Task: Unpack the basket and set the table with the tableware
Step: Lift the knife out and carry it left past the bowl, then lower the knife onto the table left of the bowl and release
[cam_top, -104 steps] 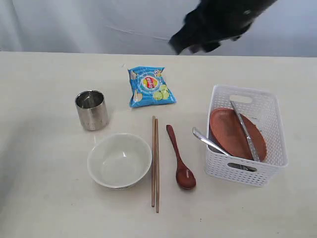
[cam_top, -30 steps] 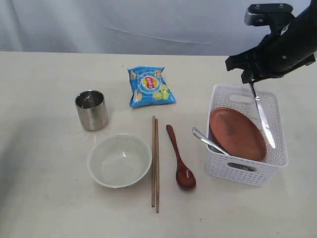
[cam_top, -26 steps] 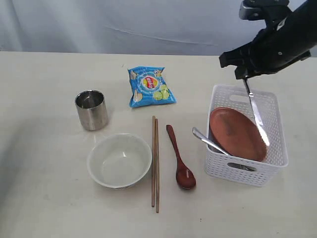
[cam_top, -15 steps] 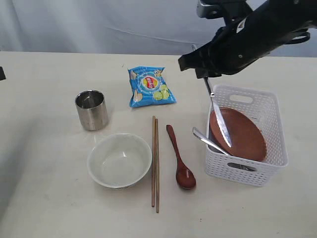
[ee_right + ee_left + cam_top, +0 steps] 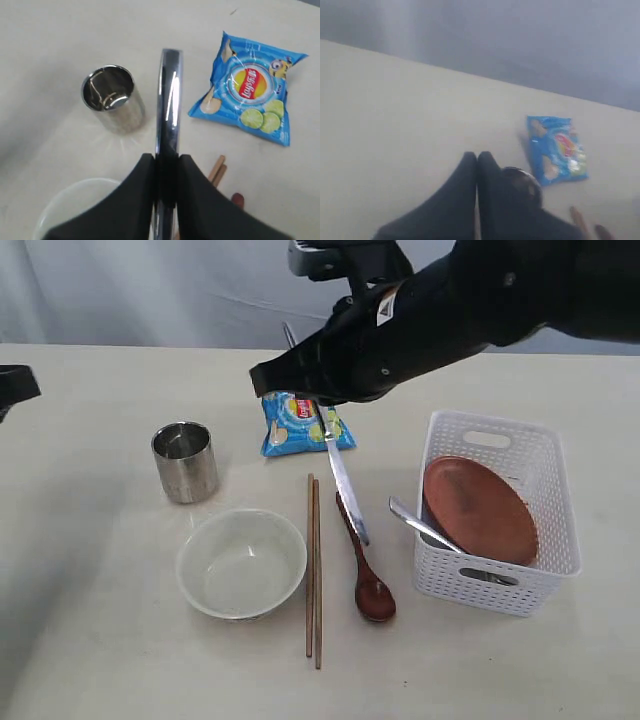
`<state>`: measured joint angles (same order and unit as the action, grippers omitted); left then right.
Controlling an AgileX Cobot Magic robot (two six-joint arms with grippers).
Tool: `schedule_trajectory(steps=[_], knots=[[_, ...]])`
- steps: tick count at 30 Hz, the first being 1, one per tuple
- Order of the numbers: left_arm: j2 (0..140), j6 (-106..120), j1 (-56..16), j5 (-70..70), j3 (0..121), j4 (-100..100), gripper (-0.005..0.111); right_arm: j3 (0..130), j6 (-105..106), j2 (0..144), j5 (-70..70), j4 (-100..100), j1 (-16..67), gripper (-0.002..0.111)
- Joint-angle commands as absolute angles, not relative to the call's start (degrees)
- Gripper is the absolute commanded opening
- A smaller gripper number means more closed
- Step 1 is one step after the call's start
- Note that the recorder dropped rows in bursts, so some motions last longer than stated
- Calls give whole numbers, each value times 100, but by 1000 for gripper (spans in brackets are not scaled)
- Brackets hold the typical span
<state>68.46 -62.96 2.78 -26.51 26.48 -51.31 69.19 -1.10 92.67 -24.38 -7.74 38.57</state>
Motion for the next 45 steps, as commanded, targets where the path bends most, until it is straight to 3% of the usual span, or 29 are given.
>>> schedule_trajectory(steps=[1, 5, 11, 14, 25, 33, 40, 42, 45], knots=[[6896, -7281, 182, -4556, 2572, -6281, 0, 6921, -129, 9223, -1979, -909, 3941, 0], [7041, -7369, 182, -4923, 2572, -6370, 7, 6921, -234, 9223, -1716, -925, 3941, 0], [7275, -7186, 182, -5024, 2572, -6252, 44, 6921, -223, 9223, -1679, -1028, 3953, 0], [7395, -7186, 182, -5167, 2572, -6235, 54, 6921, -223, 9223, -1679, -1067, 3953, 0], [7458, -6965, 399, -4865, 2572, -6117, 54, 6921, -254, 9223, -2258, -2060, 4037, 0], [6987, -7196, 1046, -2904, 2572, -6117, 54, 7003, -1149, 9644, -2171, -1893, 4759, 0], [6130, -7196, 1128, -1311, 2572, -6166, 54, 8015, -1661, 10708, -2586, -1580, 5379, 0], [5899, -7196, 1128, -983, 2572, -6166, 51, 8548, -2161, 11037, -2961, -995, 5578, 0], [5641, -7196, 1128, -654, 2572, -6166, 36, 9456, -3119, 11494, -3963, 327, 5845, 0]])
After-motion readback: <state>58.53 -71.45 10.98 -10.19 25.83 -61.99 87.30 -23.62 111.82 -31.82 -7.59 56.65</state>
